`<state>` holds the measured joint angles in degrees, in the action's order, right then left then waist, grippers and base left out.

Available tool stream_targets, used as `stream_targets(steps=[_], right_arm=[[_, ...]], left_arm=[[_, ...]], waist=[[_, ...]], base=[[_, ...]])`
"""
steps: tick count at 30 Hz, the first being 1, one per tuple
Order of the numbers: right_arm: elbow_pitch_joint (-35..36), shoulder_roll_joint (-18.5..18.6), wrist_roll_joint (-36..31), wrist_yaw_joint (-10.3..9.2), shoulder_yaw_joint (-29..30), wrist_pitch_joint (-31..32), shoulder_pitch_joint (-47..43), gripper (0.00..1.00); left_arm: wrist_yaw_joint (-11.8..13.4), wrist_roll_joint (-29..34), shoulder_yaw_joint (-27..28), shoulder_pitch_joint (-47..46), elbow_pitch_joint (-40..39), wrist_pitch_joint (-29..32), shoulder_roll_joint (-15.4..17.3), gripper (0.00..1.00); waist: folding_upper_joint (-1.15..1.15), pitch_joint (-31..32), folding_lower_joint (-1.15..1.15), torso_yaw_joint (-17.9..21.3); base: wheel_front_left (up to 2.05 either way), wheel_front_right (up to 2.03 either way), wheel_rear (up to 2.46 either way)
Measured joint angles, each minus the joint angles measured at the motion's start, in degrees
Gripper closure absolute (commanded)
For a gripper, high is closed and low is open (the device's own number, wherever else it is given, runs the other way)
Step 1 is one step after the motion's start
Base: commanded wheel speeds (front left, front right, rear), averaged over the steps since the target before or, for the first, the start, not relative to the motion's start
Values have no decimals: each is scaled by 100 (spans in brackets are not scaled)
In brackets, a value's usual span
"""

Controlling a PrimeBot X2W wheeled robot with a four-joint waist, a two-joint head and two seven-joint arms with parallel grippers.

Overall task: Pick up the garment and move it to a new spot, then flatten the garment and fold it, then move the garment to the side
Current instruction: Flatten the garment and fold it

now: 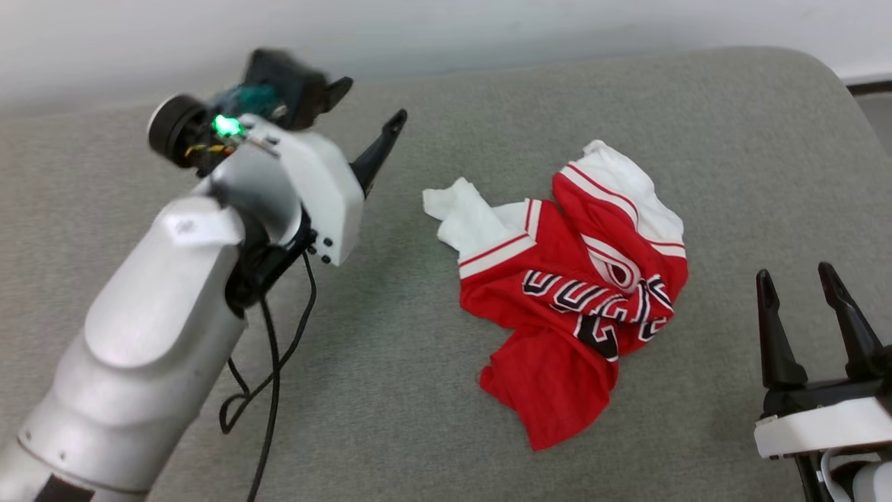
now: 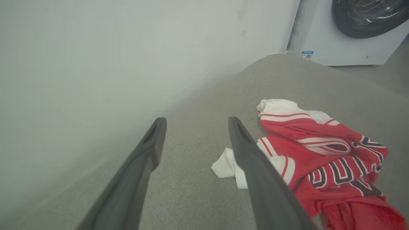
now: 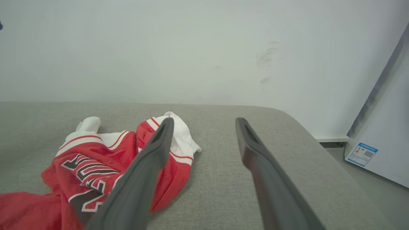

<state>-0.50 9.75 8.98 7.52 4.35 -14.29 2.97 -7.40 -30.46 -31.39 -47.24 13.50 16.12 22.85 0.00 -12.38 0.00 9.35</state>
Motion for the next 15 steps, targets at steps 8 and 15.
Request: stream_targets(steps=[8,15], right_arm=[[-113,-91,-41,0,-14,-57,259,0],[-159,-169,-42,0,-23,-74,489,0]], left_arm=[[1,-961,-1553,-1173,575,1650,198,0],[0,-1437,-2555,-1831,1046,2247,194,0]], waist=[[0,-415,0,380],[0,-785,0,645]], base=[[0,0,0],[0,0,0]])
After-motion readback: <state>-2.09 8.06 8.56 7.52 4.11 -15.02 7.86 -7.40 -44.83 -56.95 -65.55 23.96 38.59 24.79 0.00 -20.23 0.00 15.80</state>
